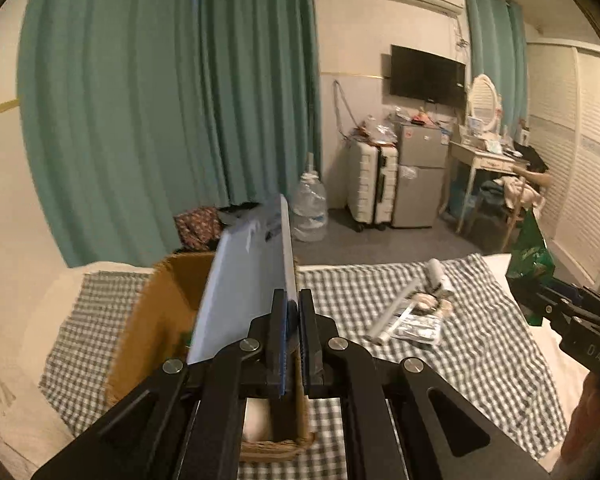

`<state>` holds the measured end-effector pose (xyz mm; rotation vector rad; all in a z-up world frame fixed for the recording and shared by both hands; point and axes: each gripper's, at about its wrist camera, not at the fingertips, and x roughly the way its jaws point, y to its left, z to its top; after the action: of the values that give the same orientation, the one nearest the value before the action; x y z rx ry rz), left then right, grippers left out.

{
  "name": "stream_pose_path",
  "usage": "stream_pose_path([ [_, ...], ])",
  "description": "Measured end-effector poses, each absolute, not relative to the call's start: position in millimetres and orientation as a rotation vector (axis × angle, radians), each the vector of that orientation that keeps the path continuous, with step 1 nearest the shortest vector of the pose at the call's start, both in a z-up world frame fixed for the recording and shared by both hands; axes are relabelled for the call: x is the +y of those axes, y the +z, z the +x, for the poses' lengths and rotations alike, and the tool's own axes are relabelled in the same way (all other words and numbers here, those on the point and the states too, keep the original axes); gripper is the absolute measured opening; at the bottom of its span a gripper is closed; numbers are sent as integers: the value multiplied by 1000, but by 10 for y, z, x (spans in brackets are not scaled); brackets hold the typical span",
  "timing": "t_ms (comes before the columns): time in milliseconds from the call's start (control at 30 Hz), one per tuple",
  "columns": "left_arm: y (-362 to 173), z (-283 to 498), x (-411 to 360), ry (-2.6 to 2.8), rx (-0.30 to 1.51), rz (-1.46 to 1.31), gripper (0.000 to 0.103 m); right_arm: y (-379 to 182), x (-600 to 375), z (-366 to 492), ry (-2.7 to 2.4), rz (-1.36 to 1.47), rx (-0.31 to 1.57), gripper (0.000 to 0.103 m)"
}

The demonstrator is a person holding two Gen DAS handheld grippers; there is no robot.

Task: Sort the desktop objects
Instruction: 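Lift the phone case and green packet and carry them over the cardboard box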

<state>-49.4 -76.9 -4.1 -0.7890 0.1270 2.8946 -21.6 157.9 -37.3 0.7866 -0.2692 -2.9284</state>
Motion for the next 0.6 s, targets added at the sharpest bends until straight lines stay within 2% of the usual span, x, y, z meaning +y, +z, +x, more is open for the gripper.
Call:
stream_pose_path([
  [300,-47,-508,-1108,2970,146,-770,4,-269,1232,-299,-2881,765,-299,48],
  [600,-370,-736,-1513,2967,17,-870,4,-368,788,-526,-2821,796,-224,48],
])
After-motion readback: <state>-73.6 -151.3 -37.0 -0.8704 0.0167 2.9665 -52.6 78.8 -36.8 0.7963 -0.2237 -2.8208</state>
